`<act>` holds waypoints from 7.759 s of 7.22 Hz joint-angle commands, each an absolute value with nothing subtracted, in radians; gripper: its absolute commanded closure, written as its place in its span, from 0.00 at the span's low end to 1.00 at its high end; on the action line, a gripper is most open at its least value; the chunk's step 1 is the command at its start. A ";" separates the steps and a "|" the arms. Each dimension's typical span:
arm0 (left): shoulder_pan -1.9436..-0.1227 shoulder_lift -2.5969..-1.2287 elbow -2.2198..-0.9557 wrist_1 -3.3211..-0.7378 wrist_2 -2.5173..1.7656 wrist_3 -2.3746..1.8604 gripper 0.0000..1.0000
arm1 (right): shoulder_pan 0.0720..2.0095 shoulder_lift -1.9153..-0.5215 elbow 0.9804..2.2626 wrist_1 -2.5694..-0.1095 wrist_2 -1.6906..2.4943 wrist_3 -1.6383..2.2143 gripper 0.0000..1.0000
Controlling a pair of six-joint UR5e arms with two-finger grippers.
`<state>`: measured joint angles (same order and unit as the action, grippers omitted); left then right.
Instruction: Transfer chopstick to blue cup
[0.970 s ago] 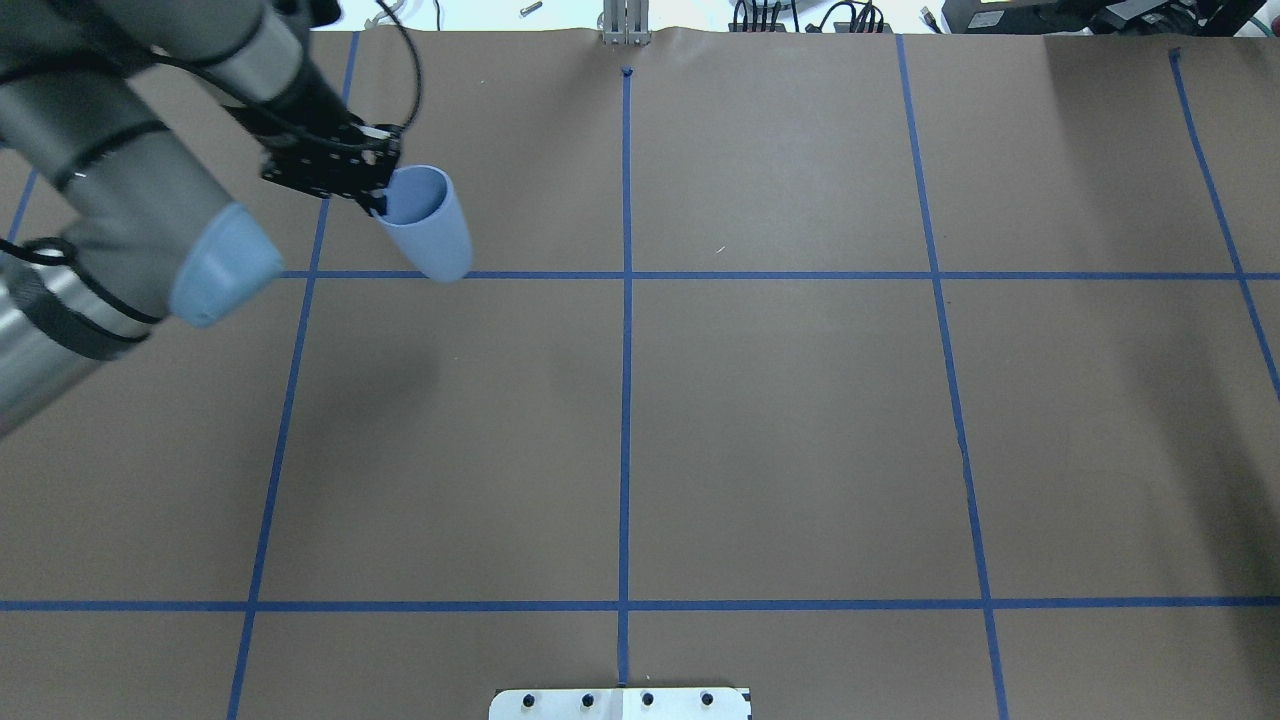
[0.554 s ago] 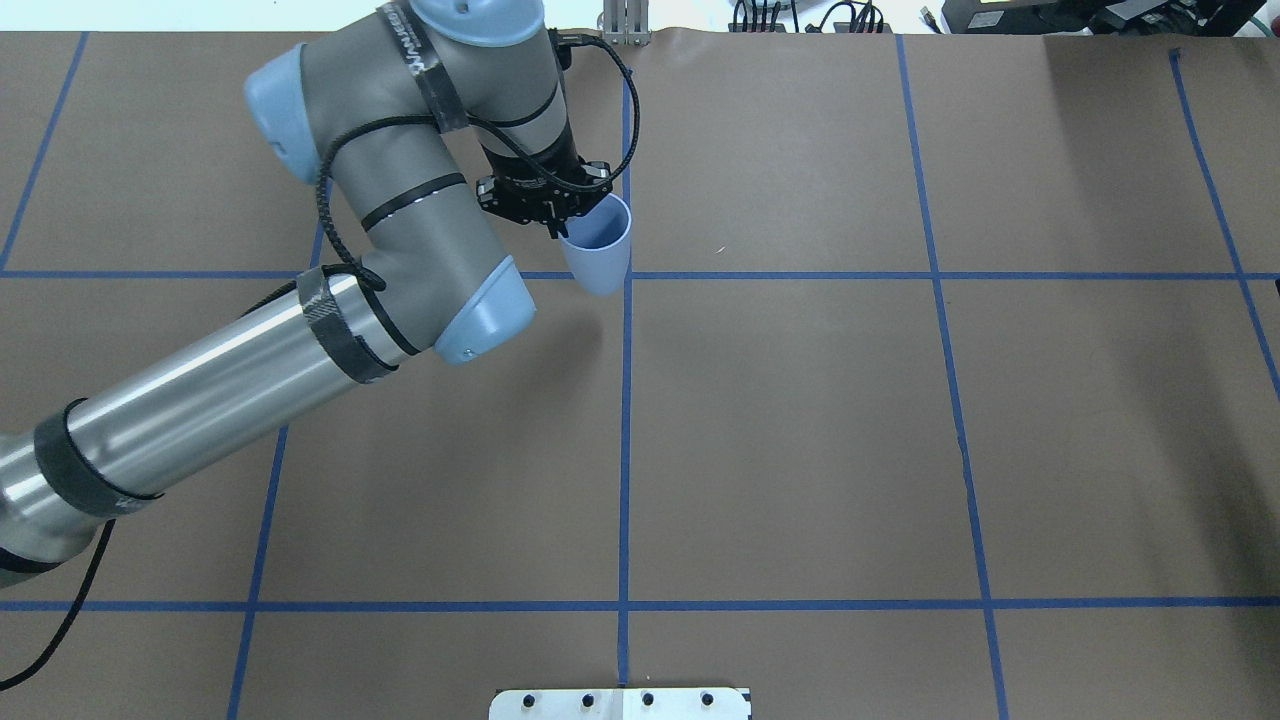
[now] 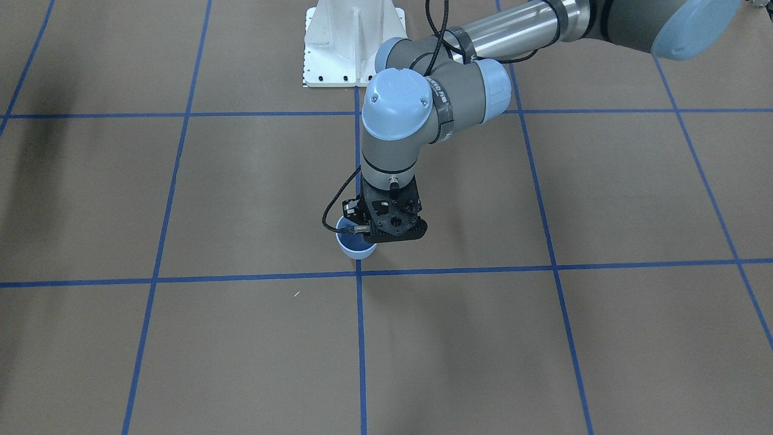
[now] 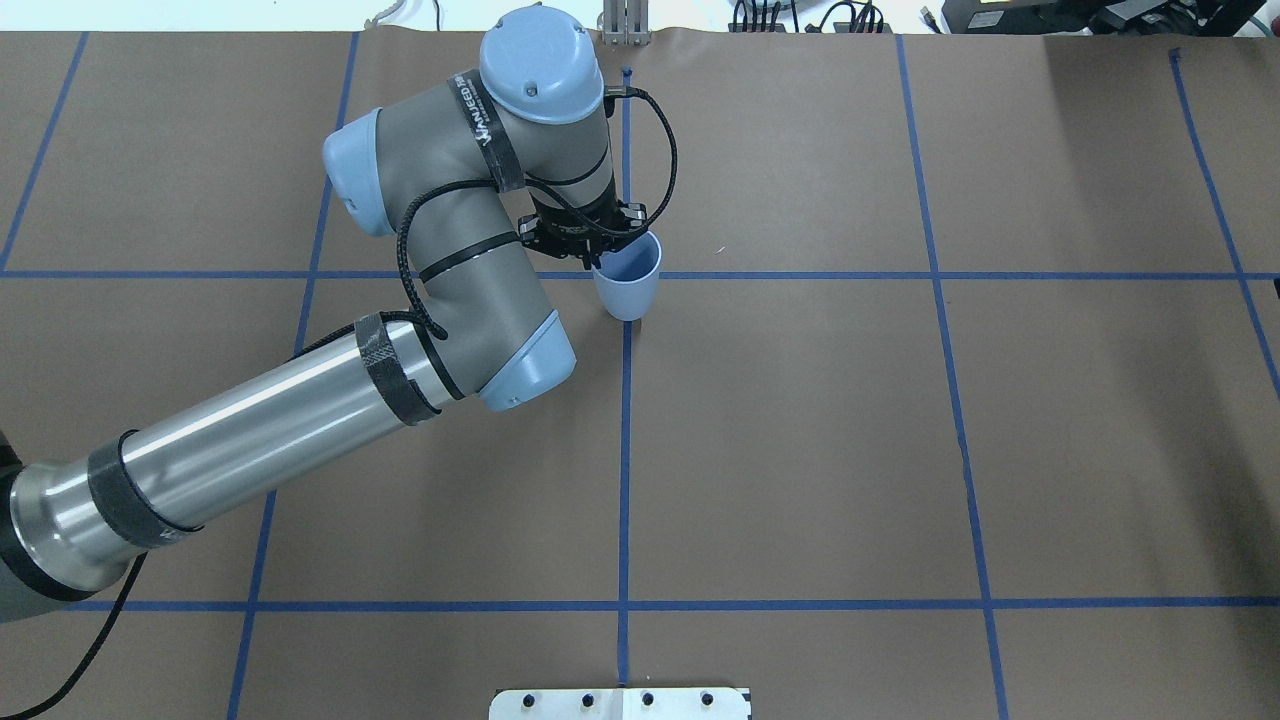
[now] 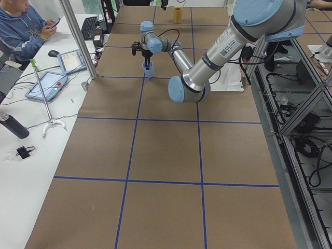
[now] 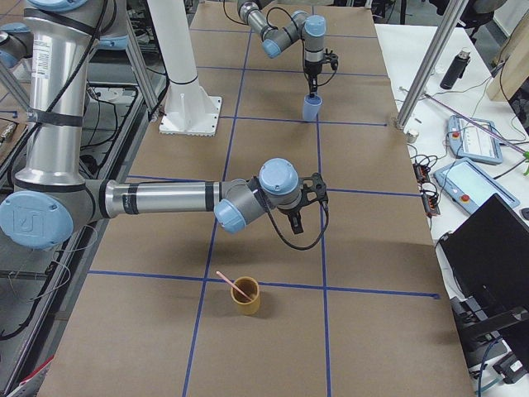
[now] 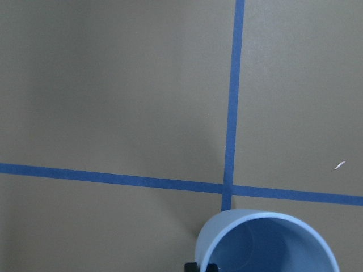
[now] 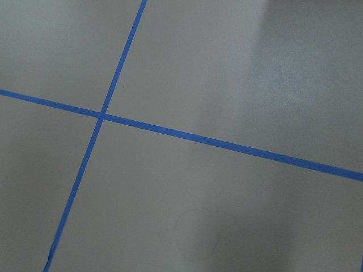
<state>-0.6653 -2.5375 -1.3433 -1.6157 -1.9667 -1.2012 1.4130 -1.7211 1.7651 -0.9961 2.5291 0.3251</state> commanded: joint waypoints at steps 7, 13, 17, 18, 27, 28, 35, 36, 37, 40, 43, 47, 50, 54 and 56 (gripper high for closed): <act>-0.751 -2.238 -1.752 -1.678 -1.989 -1.197 0.02 | 1.413 -1.720 1.775 -1.000 2.520 0.336 0.00; -0.971 -1.936 -1.858 -1.686 -2.135 -0.891 0.02 | 1.528 -1.877 1.795 -1.074 2.383 0.248 0.11; -0.966 -1.951 -1.867 -1.686 -2.134 -0.911 0.02 | 1.663 -1.940 1.892 -1.413 2.349 0.064 0.11; -0.963 -1.953 -1.868 -1.687 -2.132 -0.931 0.02 | 1.657 -1.986 1.949 -1.475 2.361 0.067 0.11; -0.960 -1.953 -1.867 -1.687 -2.131 -0.931 0.02 | 1.654 -2.038 1.896 -1.505 2.388 0.043 0.21; -0.960 -1.953 -1.867 -1.687 -2.131 -0.931 0.02 | 1.654 -2.051 1.896 -1.505 2.388 0.020 0.23; -0.960 -1.951 -1.862 -1.689 -2.128 -0.933 0.02 | 1.654 -2.046 1.898 -1.505 2.388 0.017 0.73; -0.960 -1.951 -1.859 -1.689 -2.126 -0.933 0.02 | 1.654 -2.046 1.898 -1.505 2.387 0.017 0.73; -0.960 -1.951 -1.858 -1.689 -2.126 -0.933 0.02 | 1.655 -2.046 1.902 -1.503 2.387 0.017 0.78; -0.959 -1.951 -1.855 -1.689 -2.126 -0.931 0.02 | 1.727 -2.022 1.922 -1.505 2.388 0.015 1.00; -0.957 -1.951 -1.850 -1.689 -2.126 -0.931 0.02 | 1.773 -2.016 1.953 -1.514 2.388 0.005 1.00; -0.957 -1.953 -1.847 -1.690 -2.125 -0.933 0.02 | 1.815 -2.019 2.112 -1.712 2.388 0.003 1.00; -0.956 -1.951 -1.836 -1.690 -2.125 -0.930 0.02 | 1.830 -2.005 2.209 -1.848 2.387 0.002 1.00; -0.956 -1.951 -1.839 -1.690 -2.125 -0.931 0.02 | 1.792 -1.734 2.270 -2.063 2.408 0.021 1.00; -0.956 -1.947 -1.838 -1.690 -2.125 -0.927 0.02 | 1.668 -1.529 2.208 -2.063 2.457 0.099 1.00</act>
